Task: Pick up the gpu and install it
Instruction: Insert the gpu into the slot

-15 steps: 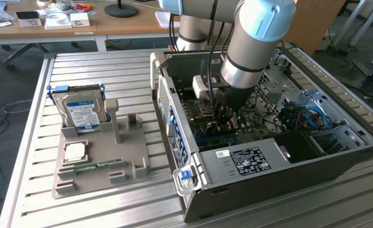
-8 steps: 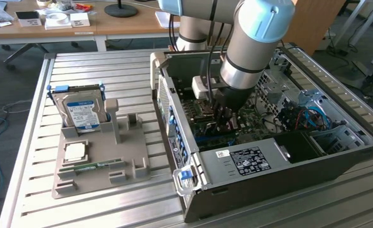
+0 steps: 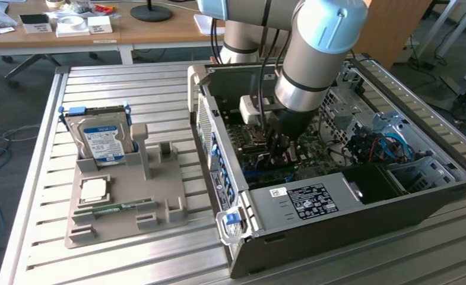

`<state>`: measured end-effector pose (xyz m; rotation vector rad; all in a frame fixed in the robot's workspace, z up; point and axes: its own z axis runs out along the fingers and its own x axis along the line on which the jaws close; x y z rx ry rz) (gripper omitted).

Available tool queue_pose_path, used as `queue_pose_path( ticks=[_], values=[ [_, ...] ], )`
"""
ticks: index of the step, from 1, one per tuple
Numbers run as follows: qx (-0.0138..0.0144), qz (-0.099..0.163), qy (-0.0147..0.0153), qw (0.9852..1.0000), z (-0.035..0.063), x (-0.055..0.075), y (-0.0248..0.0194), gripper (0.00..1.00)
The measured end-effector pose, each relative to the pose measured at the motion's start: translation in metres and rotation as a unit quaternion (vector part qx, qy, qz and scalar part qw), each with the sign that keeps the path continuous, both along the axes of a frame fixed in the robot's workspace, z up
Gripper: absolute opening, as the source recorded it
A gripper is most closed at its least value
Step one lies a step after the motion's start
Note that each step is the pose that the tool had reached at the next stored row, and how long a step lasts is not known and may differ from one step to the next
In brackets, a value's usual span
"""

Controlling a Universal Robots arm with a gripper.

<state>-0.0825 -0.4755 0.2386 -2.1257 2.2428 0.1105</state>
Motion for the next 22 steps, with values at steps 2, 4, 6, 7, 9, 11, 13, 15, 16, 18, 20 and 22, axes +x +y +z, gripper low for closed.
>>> queue_pose_path(
  ticks=[2,4,6,7,9,11,13,15,16,18,20,22],
  values=[
    [0.0000,0.000,0.0000,1.0000,0.0000,0.0000,0.0000,0.27],
    [0.0000,0.000,-0.0001,1.0000,0.0000,0.0000,0.0000,0.27],
    [0.0002,0.000,-0.0001,1.0000,0.0004,0.0000,0.0001,0.27],
    [0.0004,0.000,-0.0002,1.0000,0.0007,0.0000,0.0001,0.27],
    [0.0006,0.000,-0.0003,1.0000,0.0010,0.0000,0.0002,0.27],
    [-0.0001,0.000,0.0000,1.0000,0.0016,0.0000,0.0000,0.27],
    [-0.0001,0.000,0.0000,1.0000,0.0016,0.0000,0.0000,0.27],
    [-0.0002,0.000,0.0000,1.0000,0.0012,0.0000,-0.0001,0.27],
    [-0.0004,0.000,0.0001,1.0000,0.0008,-0.0001,-0.0002,0.27],
    [-0.0006,0.000,0.0002,1.0000,0.0000,0.0000,-0.0003,0.27],
    [-0.0002,0.000,0.0000,1.0000,-0.0010,0.0000,-0.0002,0.27],
    [-0.0002,0.000,0.0001,1.0000,-0.0012,0.0000,-0.0002,0.27]
  ],
)
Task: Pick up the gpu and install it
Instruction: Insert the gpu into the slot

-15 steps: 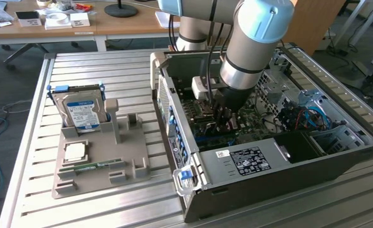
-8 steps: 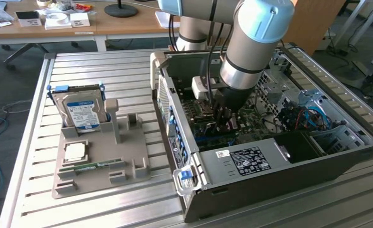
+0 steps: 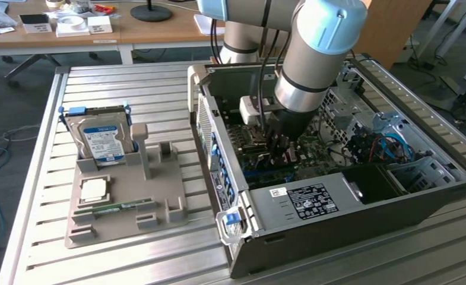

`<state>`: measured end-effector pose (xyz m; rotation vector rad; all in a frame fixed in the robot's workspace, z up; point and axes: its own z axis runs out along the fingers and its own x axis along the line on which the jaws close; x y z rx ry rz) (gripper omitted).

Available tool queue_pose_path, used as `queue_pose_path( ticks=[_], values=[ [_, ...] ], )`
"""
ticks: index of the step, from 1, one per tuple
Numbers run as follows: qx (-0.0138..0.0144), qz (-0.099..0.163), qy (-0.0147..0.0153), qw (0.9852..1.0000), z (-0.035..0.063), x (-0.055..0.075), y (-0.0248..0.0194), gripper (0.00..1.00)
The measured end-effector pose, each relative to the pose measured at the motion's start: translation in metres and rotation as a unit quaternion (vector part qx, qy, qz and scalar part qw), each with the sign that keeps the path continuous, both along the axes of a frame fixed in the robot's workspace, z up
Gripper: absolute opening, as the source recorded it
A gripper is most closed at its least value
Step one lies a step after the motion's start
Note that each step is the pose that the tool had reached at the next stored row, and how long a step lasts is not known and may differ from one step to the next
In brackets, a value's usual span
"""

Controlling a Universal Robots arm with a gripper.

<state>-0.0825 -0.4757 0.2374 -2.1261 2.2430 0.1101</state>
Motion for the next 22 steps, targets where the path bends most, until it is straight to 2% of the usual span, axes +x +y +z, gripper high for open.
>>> queue_pose_path(
  ticks=[3,5,8,22],
  values=[
    [0.0002,0.000,-0.0001,1.0000,0.0000,0.0000,0.0000,0.27],
    [0.0014,0.000,-0.0007,1.0000,0.0010,0.0001,0.0003,0.27],
    [0.0003,0.000,-0.0002,1.0000,0.0047,0.0000,0.0001,0.27],
    [0.0002,0.004,-0.0001,1.0000,0.0049,0.0000,0.0001,0.27]
  ],
)
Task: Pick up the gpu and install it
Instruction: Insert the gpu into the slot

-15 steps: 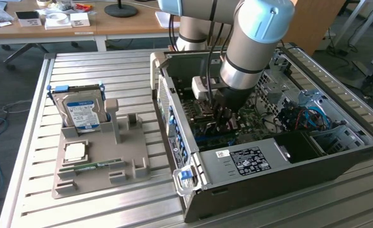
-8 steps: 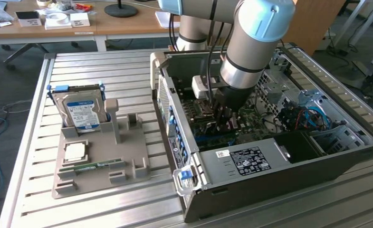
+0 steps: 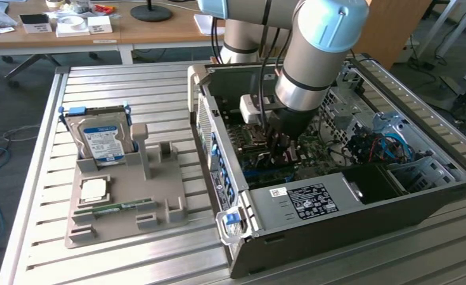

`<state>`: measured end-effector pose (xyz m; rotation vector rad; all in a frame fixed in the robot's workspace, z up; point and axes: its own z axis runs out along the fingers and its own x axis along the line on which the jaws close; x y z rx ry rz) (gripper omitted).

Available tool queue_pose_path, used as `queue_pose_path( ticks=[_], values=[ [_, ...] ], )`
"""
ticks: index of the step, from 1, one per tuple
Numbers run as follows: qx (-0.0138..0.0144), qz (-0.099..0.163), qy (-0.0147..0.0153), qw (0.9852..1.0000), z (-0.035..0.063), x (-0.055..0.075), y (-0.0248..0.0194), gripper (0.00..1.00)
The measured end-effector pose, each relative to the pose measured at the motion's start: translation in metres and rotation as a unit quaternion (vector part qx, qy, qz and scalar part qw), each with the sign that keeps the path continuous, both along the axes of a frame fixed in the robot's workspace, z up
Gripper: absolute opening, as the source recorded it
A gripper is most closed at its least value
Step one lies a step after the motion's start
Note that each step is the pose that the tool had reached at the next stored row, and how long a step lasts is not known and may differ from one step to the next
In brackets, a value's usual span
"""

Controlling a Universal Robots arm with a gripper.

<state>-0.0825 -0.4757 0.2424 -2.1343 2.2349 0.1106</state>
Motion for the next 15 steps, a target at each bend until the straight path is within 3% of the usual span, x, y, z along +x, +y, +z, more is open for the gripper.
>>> queue_pose_path(
  ticks=[15],
  values=[
    [0.0002,0.002,0.0000,1.0000,-0.0026,0.0000,-0.0001,0.27]
  ],
)
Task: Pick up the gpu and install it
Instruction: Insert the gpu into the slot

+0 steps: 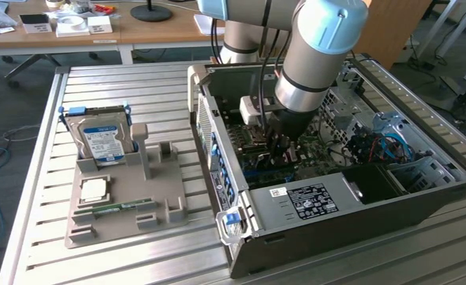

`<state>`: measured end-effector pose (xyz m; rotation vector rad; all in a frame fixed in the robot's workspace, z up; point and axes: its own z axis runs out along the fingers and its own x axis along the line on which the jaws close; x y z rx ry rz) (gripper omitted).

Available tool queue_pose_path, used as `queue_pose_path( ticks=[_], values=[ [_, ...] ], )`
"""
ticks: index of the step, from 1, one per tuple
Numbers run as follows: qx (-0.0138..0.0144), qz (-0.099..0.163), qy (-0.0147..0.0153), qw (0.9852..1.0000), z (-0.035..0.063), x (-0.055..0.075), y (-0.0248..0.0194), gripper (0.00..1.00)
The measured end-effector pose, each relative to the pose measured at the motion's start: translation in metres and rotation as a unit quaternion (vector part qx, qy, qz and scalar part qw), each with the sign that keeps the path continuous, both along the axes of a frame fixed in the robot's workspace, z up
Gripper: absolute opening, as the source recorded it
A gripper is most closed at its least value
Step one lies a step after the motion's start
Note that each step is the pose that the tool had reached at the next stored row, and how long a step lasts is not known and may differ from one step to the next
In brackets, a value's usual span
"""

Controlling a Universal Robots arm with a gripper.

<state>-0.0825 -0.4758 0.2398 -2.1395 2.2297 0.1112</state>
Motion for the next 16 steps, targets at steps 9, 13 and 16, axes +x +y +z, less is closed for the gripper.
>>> queue_pose_path(
  ticks=[9,13,16],
  values=[
    [0.0004,0.001,0.0000,1.0000,0.0000,0.0000,0.0001,0.27],
    [0.0013,0.003,-0.0001,1.0000,0.0000,-0.0001,0.0000,0.27],
    [0.0019,0.004,-0.0002,1.0000,-0.0012,-0.0003,0.0000,0.27]
  ],
)
